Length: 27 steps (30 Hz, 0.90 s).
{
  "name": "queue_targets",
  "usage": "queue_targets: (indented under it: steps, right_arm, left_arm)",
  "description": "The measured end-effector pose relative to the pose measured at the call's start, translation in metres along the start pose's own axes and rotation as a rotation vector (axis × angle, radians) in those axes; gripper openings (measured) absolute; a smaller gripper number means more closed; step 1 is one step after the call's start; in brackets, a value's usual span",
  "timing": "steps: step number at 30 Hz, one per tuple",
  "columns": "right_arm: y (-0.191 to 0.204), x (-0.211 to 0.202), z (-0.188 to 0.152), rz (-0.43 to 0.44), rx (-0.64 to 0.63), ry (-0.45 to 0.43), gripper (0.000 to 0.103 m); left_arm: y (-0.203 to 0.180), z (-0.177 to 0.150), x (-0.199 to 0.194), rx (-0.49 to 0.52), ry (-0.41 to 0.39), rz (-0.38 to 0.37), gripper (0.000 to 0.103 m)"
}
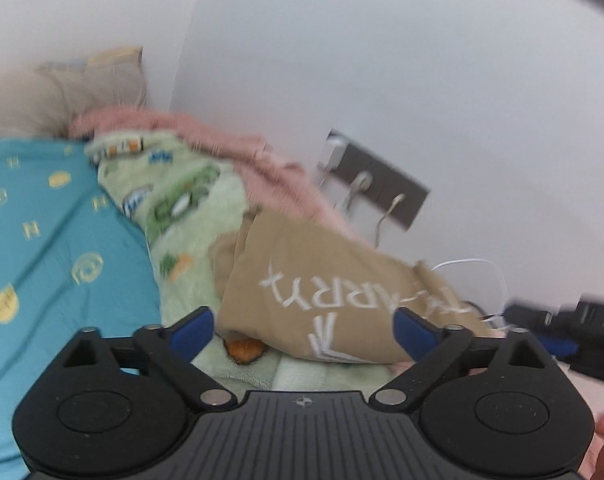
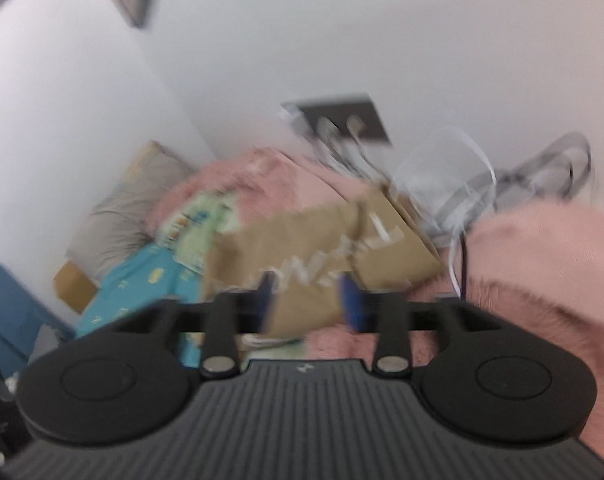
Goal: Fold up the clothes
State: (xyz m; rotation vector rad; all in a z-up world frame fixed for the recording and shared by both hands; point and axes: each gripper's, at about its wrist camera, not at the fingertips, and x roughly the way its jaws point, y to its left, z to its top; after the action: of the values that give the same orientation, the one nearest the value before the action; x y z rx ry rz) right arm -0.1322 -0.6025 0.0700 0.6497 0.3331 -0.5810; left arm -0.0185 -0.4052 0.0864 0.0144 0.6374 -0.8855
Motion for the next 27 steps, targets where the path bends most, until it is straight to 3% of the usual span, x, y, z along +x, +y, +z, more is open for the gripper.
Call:
queue_targets:
  steps: [2, 6, 14, 19, 27]
  right_arm:
    - [0.015, -0.033, 0.003, 0.013, -0.062, -0.068, 0.103]
    - [0.039, -0.086, -0.001, 0.059, -0.167, -0.122, 0.103]
    - [0.065, -0.157, -0.043, 0.08, -0.299, -0.23, 0.103]
    - [0.074, -0.183, -0.073, 0.065, -0.377, -0.273, 0.103]
    - [0.082, -0.199, -0.107, 0.038, -0.419, -0.303, 0.103]
  left_arm:
    - [-0.008, 0.002, -0.033, 0.026, -0.045, 0.008, 0.103]
    - [-0.023, 0.005, -0.099, 0.077, -0.135, 0.023, 0.103]
    - [-0.044, -0.034, -0.202, 0.174, -0.287, 0.087, 0.103]
    - [-0.038, -0.058, -0.243, 0.169, -0.351, 0.102, 0.103]
    - [-0.026, -0.096, -0.281, 0.216, -0.381, 0.129, 0.103]
